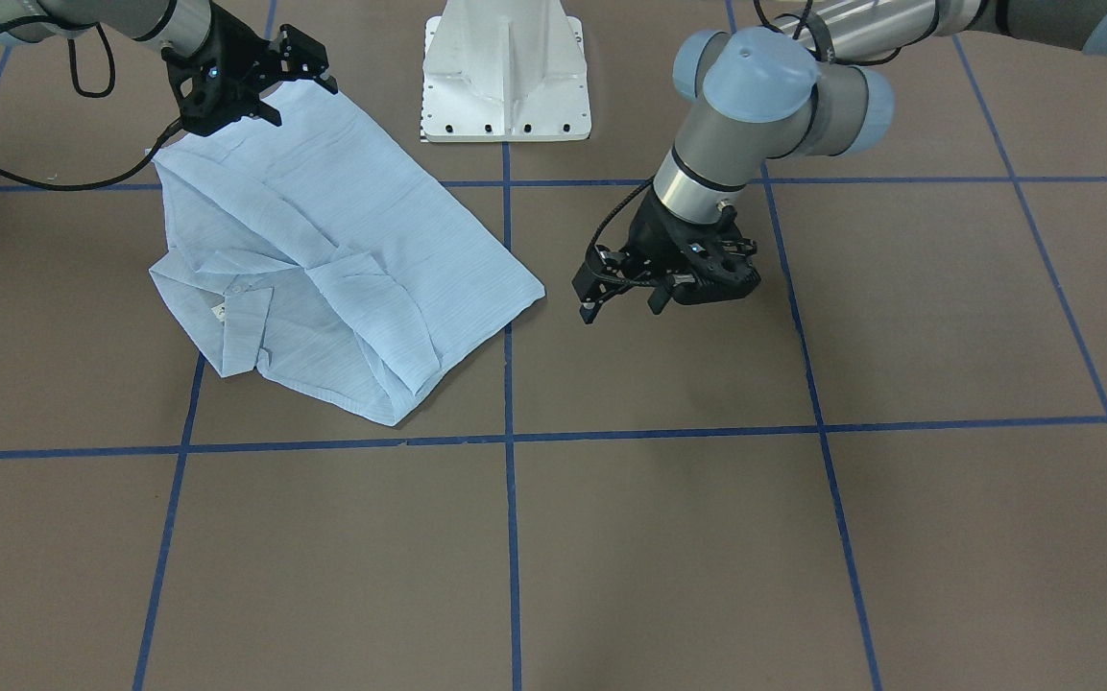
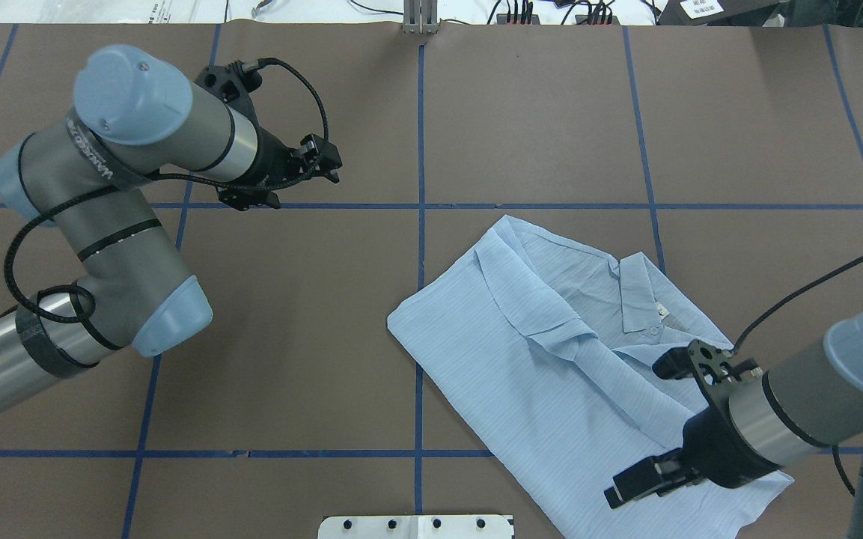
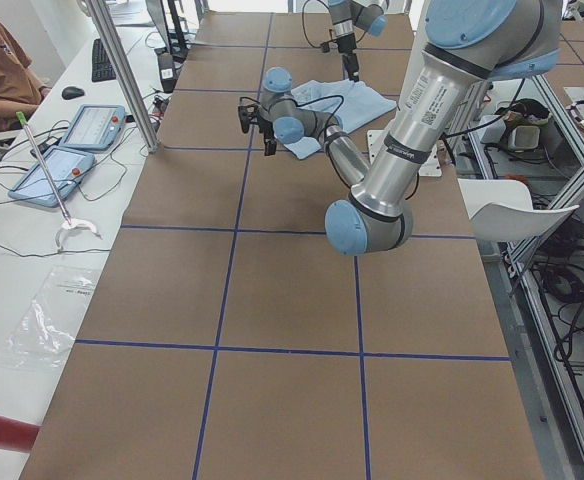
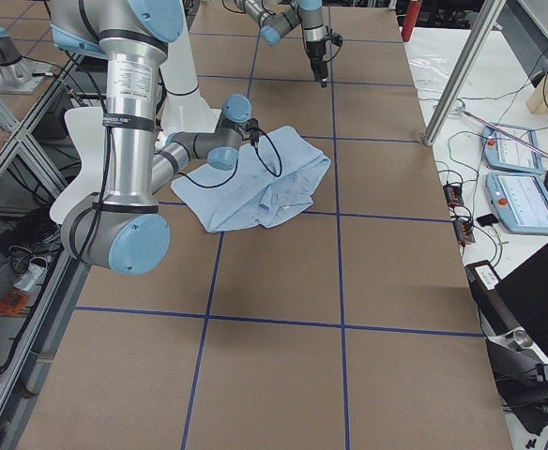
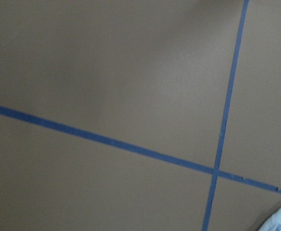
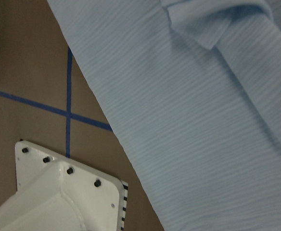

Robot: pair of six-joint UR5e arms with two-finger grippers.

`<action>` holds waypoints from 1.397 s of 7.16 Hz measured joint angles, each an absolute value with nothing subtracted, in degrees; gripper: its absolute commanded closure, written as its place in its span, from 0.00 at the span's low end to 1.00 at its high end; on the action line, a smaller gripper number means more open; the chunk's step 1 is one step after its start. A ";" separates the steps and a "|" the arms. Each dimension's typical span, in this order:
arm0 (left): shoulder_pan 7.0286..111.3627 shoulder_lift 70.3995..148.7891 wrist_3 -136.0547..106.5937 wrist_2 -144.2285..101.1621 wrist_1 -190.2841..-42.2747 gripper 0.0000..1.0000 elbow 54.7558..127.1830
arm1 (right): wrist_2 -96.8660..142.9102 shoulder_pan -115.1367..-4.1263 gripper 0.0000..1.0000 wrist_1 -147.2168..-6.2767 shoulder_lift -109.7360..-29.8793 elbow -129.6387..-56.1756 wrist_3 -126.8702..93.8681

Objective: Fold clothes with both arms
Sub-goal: 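Drag the folded shirt with the right gripper toward the right arm and nearer the robot, then grasp the shirt corner nearest the left gripper while the right gripper holds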

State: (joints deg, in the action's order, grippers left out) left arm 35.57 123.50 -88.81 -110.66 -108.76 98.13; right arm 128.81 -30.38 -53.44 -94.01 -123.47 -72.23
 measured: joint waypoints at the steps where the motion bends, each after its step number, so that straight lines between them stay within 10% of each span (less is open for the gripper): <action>1: 31.89 125.09 -91.19 -108.93 -108.75 0.01 96.50 | 128.10 -34.34 0.00 -53.42 -93.21 -123.25 -72.19; 6: 25.46 131.31 -93.61 -105.20 -109.07 0.09 85.44 | 127.70 -40.47 0.00 -53.35 -92.73 -123.14 -72.16; 10: 24.77 131.44 -93.69 -105.28 -108.98 0.54 85.18 | 127.82 -41.34 0.00 -53.35 -92.73 -123.21 -72.16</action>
State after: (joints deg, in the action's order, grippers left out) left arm 24.77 131.44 -93.69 -105.28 -108.98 85.18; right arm 127.82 -41.34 -53.35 -92.73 -123.21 -72.16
